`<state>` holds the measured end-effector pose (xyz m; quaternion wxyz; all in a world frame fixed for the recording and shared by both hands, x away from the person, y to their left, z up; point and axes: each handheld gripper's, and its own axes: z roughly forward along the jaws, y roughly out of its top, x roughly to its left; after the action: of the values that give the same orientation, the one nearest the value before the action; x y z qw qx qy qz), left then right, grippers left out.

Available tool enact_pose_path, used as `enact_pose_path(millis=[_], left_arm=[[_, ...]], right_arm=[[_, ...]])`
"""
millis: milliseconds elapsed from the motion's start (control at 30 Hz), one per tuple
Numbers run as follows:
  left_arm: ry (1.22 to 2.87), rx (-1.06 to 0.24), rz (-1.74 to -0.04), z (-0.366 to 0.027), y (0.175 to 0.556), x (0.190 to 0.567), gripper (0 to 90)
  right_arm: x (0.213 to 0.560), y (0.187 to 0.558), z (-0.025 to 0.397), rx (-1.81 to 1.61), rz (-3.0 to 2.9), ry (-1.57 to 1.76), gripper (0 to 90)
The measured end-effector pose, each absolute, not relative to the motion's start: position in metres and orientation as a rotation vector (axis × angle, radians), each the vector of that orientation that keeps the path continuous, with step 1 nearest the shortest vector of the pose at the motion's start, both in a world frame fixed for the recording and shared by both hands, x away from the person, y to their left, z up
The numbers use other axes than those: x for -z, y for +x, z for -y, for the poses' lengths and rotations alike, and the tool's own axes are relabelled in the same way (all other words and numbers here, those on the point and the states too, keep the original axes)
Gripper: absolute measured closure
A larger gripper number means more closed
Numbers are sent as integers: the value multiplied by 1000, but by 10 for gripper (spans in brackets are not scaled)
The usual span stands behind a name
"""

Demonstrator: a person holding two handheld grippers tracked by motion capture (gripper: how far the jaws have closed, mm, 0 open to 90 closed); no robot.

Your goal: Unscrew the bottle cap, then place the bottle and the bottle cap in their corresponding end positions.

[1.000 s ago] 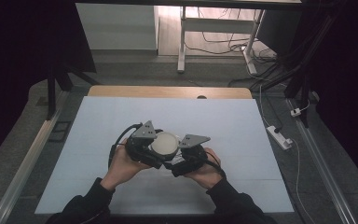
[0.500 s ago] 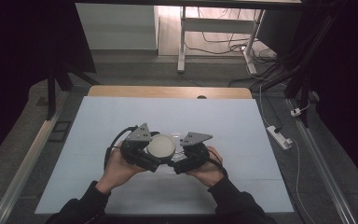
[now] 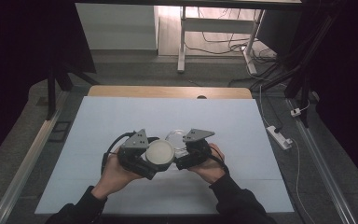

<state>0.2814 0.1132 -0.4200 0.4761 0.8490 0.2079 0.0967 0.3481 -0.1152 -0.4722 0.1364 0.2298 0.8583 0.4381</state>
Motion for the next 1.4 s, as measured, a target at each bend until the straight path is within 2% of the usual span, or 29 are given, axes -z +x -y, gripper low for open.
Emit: enact_pose_path(millis=[800,1400], left_arm=[[2084,-205,-461,-106,271,434,77],[2094,-184,-436,-98,273,461,77]], right_arm=[[469,374,114,-1283,-2457,715,67],[469,395,108,-1290,-2448,746,67]])
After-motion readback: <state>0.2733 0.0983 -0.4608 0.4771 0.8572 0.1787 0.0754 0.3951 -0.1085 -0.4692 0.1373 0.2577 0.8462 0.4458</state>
